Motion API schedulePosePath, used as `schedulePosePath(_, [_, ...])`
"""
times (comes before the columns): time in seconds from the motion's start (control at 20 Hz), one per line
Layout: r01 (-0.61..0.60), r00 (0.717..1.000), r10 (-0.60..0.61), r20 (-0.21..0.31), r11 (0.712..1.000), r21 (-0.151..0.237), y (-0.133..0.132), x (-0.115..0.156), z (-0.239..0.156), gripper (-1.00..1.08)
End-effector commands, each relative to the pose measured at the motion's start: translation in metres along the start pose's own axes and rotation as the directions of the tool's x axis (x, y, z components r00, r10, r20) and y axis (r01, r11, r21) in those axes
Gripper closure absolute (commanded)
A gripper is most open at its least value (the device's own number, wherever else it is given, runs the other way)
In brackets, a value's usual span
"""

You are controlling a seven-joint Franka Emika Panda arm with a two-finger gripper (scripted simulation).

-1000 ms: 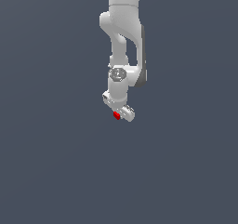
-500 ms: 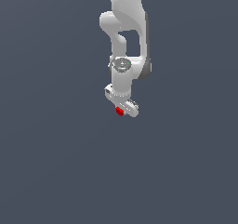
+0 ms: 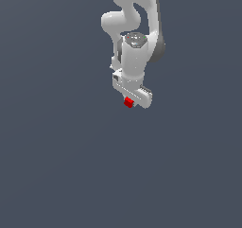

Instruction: Pick up the red cube and move it to a goal position.

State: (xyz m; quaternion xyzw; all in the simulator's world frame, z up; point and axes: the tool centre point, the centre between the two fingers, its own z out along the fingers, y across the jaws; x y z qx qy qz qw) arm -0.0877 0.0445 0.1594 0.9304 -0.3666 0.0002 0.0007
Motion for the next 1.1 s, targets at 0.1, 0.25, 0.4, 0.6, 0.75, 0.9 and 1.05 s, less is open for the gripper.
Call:
schedulePosePath(0.1, [-0.001,1.0,0.001,-0.001,1.0,-0.001,-0.013,-0.009,-0.045,1.08])
schedulePosePath(0.25, [-0.001,1.0,0.001,-0.001,1.0,-0.001,-0.02,-0.015,-0.071,1.08])
schedulePosePath(0.4, [0.0,1.0,0.0,-0.001,1.0,0.0,-0.027,-0.019,-0.093,1.08])
schedulePosePath(0.6, [0.0,1.0,0.0,-0.001,1.0,0.0,-0.034,-0.023,-0.114,1.08])
schedulePosePath(0.75, [0.001,1.0,-0.001,0.0,1.0,0.0,-0.038,-0.025,-0.125,1.08])
schedulePosePath(0.9, [0.001,1.0,-0.001,0.0,1.0,0.001,-0.041,-0.026,-0.131,1.08])
schedulePosePath(1.05, [0.001,1.0,-0.001,0.001,1.0,0.001,-0.042,-0.026,-0.133,1.08])
